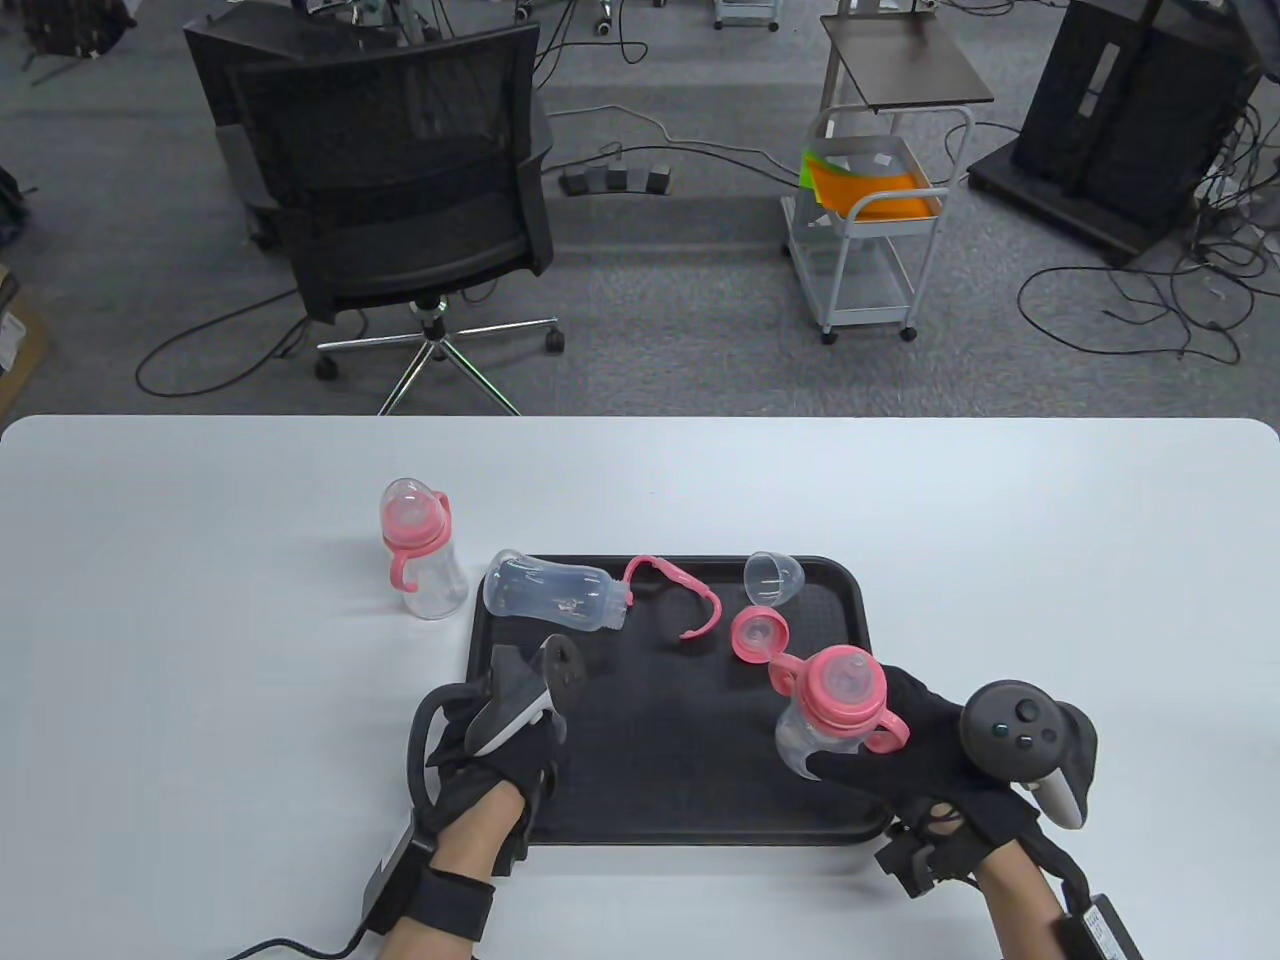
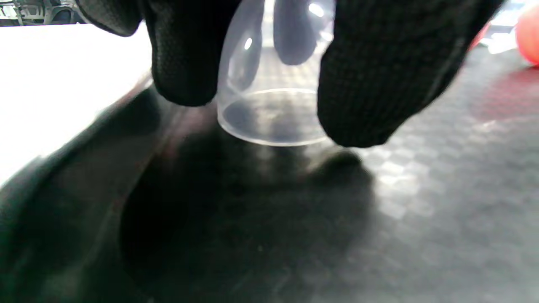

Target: Assemble baby bottles from components

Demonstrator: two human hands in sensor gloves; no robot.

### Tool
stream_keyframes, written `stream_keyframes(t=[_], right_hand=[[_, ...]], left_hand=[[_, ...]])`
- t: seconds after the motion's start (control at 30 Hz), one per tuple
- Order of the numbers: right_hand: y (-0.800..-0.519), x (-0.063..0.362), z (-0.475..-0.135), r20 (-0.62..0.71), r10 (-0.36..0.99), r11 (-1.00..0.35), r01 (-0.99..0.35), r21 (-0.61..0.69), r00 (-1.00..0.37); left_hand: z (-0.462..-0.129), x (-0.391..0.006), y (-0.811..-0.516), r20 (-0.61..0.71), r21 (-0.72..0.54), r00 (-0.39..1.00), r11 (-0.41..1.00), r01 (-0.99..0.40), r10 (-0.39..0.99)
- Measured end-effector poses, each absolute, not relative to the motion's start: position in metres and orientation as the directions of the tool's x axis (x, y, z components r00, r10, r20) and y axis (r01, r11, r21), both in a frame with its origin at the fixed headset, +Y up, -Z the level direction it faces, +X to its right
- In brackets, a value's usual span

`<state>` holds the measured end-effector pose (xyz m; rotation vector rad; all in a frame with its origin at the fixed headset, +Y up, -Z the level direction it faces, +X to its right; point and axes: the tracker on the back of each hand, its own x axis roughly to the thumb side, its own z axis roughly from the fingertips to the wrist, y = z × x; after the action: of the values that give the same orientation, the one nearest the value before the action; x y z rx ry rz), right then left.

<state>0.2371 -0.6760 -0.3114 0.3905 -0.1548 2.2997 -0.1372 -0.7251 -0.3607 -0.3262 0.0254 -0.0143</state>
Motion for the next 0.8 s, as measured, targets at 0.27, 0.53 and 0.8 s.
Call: stream_keyframes(t=[0.27, 0.53, 0.8], right_hand=[[-0.677, 0.231, -0.311, 0.335, 0.674, -0.705, -0.709, 0.024, -0.659], [-0.677, 0.229, -0.31, 0.347, 0.662, -0.716, -0.698, 0.032, -0.664], [-0.678, 0.222, -0.308, 0.36, 0.613, -0.76, -0.65, 0.023, -0.703]], left_hand=[[-0.333, -0.135, -0.656, 0.179, -0.123, 0.931, 0.946, -0.299, 0.318], [-0.308, -0.113, -0.607, 0.42, -0.02, 0.755, 0.837, -0.547, 0.504], [-0.286, -0.077, -0.574, 0.591, -0.049, 0.598, 0.764, -0.644, 0.541]])
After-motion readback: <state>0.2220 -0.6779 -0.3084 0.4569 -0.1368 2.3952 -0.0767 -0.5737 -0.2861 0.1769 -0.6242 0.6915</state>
